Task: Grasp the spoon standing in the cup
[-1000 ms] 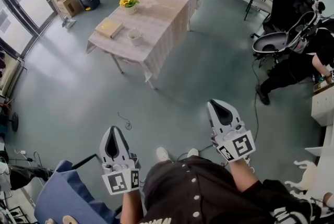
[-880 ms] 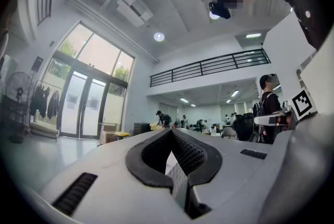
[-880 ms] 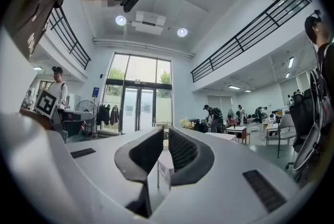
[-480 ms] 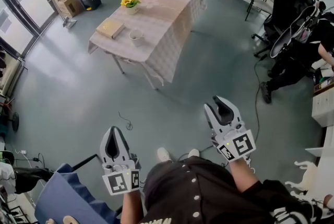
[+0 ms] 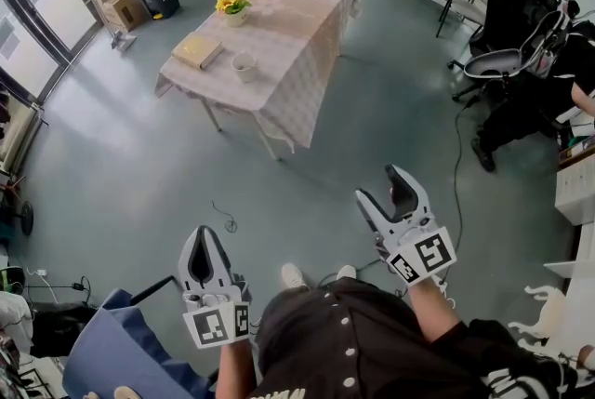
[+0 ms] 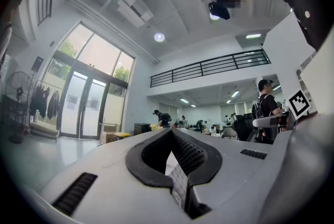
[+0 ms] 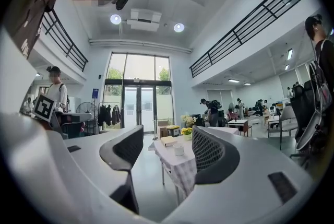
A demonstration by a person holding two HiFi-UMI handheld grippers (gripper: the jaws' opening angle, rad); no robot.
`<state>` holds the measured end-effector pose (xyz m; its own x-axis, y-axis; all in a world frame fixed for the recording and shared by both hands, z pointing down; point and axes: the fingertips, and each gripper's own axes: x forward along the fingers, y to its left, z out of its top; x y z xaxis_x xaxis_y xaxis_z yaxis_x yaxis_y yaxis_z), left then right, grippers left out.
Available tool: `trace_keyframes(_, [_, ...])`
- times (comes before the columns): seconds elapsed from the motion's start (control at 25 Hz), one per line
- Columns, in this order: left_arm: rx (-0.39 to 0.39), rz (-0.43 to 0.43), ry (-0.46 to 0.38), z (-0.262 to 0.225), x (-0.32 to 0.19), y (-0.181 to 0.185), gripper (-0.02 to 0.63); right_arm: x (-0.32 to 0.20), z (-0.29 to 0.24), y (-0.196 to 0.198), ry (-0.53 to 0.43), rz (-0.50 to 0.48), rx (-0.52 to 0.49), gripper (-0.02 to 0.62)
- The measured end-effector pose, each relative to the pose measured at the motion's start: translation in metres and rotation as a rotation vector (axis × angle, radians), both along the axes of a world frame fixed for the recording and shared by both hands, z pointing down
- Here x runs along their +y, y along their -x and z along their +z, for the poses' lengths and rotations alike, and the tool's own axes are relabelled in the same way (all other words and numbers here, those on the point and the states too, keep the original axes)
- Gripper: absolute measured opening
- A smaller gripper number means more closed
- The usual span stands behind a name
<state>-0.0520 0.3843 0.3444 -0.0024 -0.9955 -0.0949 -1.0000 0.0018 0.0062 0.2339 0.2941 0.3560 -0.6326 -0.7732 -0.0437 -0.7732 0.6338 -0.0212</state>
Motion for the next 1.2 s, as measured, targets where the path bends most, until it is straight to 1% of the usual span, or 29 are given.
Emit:
trace_keyframes(0.28, [0.001, 0.013, -0.009, -0.004, -0.001, 0.018, 0.017, 0.0, -0.005, 0.02, -0.013, 0.013, 0.009, 0.273])
trace_keyframes(0.48, [-0.005, 0.033, -0.013, -0.004, -0.002, 0.043, 0.017, 0.001, -0.006, 0.041, -0.026, 0.033, 0.005, 0.273])
trace_keyframes(0.68, [-0.008, 0.066, -0.003, 0.002, -0.004, 0.066, 0.017, 0.006, 0.002, 0.063, -0.018, 0.062, -0.001, 0.273])
trace_keyframes(1.0, [-0.003, 0.09, -0.002, 0.003, -0.016, 0.076, 0.017, -0.002, 0.004, 0.075, -0.008, 0.07, -0.002, 0.272])
trace_keyframes(1.2, [0.005, 0.077, 0.0, 0.005, -0.031, 0.082, 0.017, -0.019, 0.004, 0.082, -0.009, 0.057, 0.004, 0.272])
